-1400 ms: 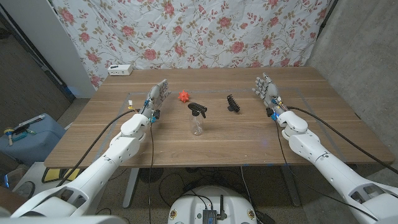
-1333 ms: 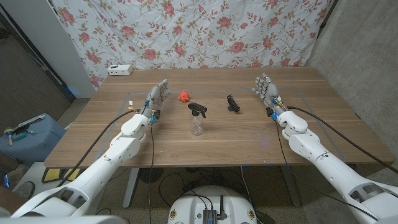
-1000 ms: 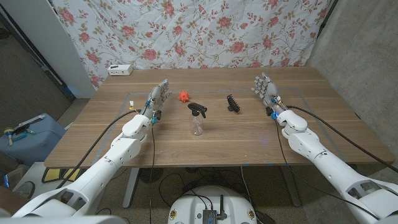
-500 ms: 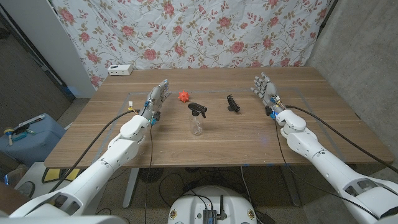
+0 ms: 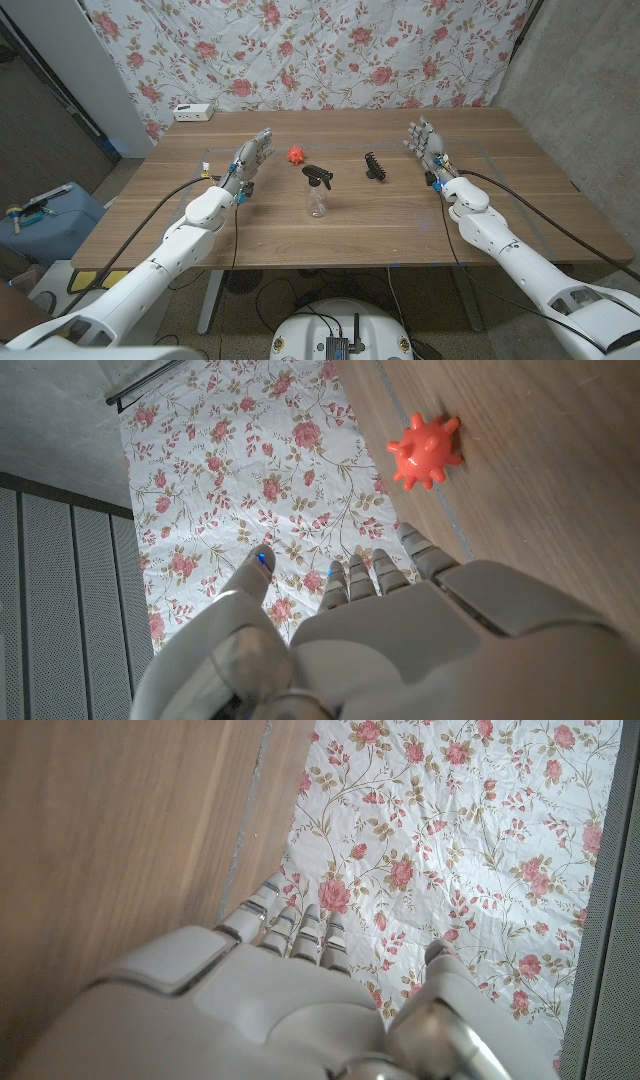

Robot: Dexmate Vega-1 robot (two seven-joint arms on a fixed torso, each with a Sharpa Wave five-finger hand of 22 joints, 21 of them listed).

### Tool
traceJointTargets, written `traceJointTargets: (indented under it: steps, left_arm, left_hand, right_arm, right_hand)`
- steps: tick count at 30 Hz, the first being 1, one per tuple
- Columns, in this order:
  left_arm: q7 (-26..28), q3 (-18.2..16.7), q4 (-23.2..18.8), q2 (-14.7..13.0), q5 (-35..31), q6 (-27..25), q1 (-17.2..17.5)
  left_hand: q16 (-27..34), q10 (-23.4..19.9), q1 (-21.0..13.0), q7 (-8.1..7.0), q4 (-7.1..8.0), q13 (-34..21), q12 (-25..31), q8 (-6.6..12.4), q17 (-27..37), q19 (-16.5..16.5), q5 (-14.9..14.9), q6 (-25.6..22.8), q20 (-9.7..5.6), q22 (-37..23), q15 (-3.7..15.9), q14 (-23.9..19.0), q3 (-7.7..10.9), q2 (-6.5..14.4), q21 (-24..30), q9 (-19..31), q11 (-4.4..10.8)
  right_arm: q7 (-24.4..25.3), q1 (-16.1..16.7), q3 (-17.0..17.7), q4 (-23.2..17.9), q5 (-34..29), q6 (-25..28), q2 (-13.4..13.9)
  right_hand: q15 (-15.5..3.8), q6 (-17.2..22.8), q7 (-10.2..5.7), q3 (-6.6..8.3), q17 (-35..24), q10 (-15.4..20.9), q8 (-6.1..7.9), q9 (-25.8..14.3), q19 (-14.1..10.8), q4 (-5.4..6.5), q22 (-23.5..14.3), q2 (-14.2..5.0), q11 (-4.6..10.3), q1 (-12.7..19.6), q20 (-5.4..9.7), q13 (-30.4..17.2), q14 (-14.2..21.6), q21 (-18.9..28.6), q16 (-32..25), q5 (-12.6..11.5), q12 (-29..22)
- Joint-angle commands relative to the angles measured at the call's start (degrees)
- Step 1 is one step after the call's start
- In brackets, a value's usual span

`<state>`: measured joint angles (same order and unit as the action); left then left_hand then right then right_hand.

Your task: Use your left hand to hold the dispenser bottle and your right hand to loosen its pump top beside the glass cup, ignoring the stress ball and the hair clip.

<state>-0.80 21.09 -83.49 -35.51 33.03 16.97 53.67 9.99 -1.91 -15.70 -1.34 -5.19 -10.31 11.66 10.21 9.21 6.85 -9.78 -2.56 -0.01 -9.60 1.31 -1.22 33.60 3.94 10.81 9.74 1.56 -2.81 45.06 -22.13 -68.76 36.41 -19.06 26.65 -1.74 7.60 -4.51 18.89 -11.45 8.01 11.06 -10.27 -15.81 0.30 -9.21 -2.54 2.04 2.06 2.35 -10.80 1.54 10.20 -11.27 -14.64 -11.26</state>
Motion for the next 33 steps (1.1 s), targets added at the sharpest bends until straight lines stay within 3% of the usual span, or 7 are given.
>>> traceJointTargets:
  steps: [1, 11, 16, 22, 33]
  left_arm:
    - [-2.02, -0.31, -3.87, -3.97, -0.76, -0.74, 2.40]
    - [-2.92, -0.94, -6.71, -6.95, -0.85, -1.58, 4.82]
    - [-3.29, -1.31, -7.90, -8.32, -1.00, -1.82, 5.89]
    - [-5.08, -1.40, -8.28, -9.72, -1.04, -1.46, 6.40]
    - [-7.57, -1.25, -7.85, -11.00, -1.00, -0.58, 6.81]
  left_hand:
    - [0.35, -0.50, -0.32, -0.49, -0.82, -0.16, 0.26, 0.55, 0.24, 0.57, -0.07, -0.59, -0.28, -0.04, 0.69, -0.46, -0.34, -1.31, 0.06, 0.20, 0.40]
    - [0.37, -1.35, -1.29, -1.20, -2.68, -0.15, 0.32, 0.70, 0.30, 0.88, -0.40, -1.50, -0.37, -0.02, 2.13, -1.04, -1.44, -3.85, 0.01, 0.21, 1.28]
    - [0.37, -2.02, -3.06, -1.86, -4.35, -0.15, 0.33, 0.83, 0.33, 1.22, -0.91, -1.86, -0.50, 0.00, 2.91, -1.56, -2.21, -6.34, -0.03, 0.22, 2.31]
    - [0.42, -2.41, -4.35, -2.21, -4.90, -0.15, 0.34, 0.82, 0.34, 1.41, -1.26, -1.86, -0.25, 0.00, 3.30, -1.98, -2.49, -7.42, -0.03, 0.23, 2.52]
    - [0.68, -4.20, -9.73, -3.30, -5.29, -0.12, 0.49, 1.16, 0.33, 1.98, -2.49, -2.94, -0.22, -0.02, 4.71, -4.38, -3.06, -9.93, -0.04, 0.23, 4.13]
  right_arm:
    - [1.82, 1.03, 0.26, -1.06, -0.65, -0.75, -0.20]
    - [3.24, 1.70, 0.01, -1.91, -1.28, -0.77, -0.51]
    - [3.82, 1.71, 0.00, -1.87, -1.45, -1.05, -0.91]
    - [4.06, 1.32, -0.17, -2.00, -1.73, -0.78, -0.99]
    - [5.20, 0.89, -0.51, -1.90, -2.68, -0.87, -1.42]
  right_hand:
    - [-2.04, 0.42, 0.00, 0.43, -0.01, 0.58, 0.31, -0.09, -0.52, 0.01, -0.24, -0.20, 0.14, 0.18, 3.60, -0.10, 0.51, 0.55, -0.39, -0.38, -0.38]
    - [-2.10, 0.60, -0.02, 0.46, 0.03, 0.73, 0.31, -0.08, -0.58, 0.00, -0.24, -0.28, 0.15, 0.28, 3.57, -0.10, 0.64, 0.54, -0.41, -0.40, -0.38]
    - [-2.12, 0.72, 0.00, 0.46, 0.04, 0.88, 0.33, -0.08, -0.68, 0.00, -0.24, -0.32, 0.18, 0.32, 3.51, -0.10, 0.72, 0.57, -0.42, -0.41, -0.42]
    - [-2.10, 0.87, 0.00, 0.47, 0.06, 1.04, 0.33, -0.08, -0.75, 0.00, -0.24, -0.37, 0.17, 0.37, 3.46, -0.10, 0.85, 0.57, -0.44, -0.43, -0.42]
    - [-2.09, 0.69, -0.08, 0.44, 0.08, 1.03, 0.18, -0.08, -0.76, 0.03, -0.25, -0.42, 0.17, 0.39, 3.36, -0.10, 0.90, 0.54, -0.42, -0.44, -0.35]
